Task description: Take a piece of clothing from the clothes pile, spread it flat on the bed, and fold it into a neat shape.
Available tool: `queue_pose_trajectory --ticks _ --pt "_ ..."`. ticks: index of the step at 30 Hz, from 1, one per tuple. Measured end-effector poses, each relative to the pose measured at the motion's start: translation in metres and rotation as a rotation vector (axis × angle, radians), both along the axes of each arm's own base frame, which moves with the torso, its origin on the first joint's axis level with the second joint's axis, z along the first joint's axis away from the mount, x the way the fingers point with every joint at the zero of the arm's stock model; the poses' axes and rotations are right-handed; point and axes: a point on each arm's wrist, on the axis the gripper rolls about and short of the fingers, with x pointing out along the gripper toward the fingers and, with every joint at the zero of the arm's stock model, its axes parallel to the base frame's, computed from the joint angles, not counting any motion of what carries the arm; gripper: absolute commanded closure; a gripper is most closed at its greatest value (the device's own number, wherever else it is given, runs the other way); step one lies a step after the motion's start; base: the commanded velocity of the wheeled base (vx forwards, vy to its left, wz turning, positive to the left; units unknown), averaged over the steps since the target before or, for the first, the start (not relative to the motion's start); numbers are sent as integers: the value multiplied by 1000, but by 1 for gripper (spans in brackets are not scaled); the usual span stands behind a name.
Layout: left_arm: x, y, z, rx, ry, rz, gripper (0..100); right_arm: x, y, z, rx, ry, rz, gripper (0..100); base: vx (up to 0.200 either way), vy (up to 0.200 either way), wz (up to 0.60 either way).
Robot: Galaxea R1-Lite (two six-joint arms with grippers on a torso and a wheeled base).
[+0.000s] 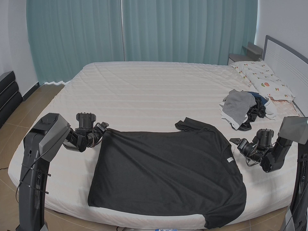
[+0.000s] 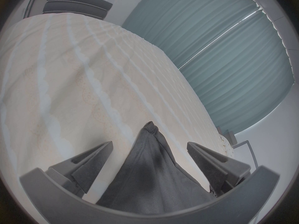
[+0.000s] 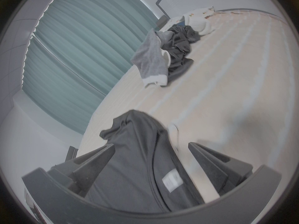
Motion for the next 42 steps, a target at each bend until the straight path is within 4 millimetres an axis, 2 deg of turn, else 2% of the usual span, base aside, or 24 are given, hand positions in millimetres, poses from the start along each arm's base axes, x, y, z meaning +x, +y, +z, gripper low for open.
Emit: queue_pose_trajectory --ticks 12,16,24,25,33,42 --pt "-10 -1 3 -18 23 1 0 98 6 -3 -26 -26 -28 0 0 0 0" --pt "-12 -1 3 -21 26 0 0 115 9 -21 -30 8 -29 0 0 0 0" --pt "-14 -3 2 -20 31 -4 0 129 19 -37 -28 14 -6 0 0 0 0" --pt "-14 -3 2 -20 31 -4 0 130 20 -38 -26 14 -4 100 0 0 0" --pt "-14 -4 2 -17 31 -5 0 130 21 -42 -12 22 -2 100 0 0 0" --pt "-13 -4 3 -17 29 -7 0 132 4 -37 -11 -7 -40 100 0 0 0"
